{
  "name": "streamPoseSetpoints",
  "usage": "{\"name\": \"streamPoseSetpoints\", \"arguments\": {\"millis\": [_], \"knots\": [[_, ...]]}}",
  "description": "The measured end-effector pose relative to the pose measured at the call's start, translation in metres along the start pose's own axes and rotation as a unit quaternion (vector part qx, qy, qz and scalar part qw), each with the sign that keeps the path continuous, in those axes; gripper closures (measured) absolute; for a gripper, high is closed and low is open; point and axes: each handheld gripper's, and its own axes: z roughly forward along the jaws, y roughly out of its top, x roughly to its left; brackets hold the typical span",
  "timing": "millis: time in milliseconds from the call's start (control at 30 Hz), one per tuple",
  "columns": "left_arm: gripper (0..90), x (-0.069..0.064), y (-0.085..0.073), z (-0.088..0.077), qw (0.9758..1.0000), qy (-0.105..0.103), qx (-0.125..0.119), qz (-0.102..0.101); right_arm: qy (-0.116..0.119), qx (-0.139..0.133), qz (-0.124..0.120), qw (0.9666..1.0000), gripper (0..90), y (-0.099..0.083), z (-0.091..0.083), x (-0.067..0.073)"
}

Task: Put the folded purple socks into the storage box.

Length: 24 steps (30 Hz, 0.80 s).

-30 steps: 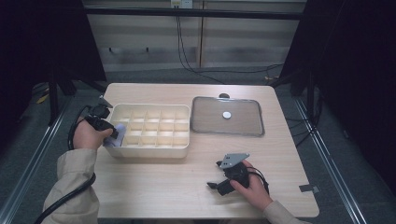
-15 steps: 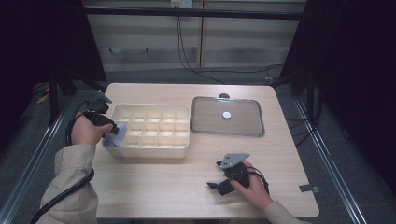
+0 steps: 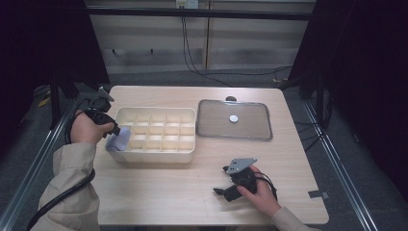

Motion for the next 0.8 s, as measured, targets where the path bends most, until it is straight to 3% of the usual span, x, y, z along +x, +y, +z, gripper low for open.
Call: {"name": "streamPoseSetpoints", "arguments": {"millis": [400, 800], "knots": [[78.5, 0.003, 0.004, -0.008, 0.9998, -0.011, 0.011, -0.012, 0.000, 0.000, 0.000, 1.0000, 13.2, 0.000, 0.000, 0.000], [85.0, 0.001, 0.010, -0.016, 0.9999, -0.004, 0.007, -0.013, 0.000, 0.000, 0.000, 1.0000, 13.2, 0.000, 0.000, 0.000]]}}
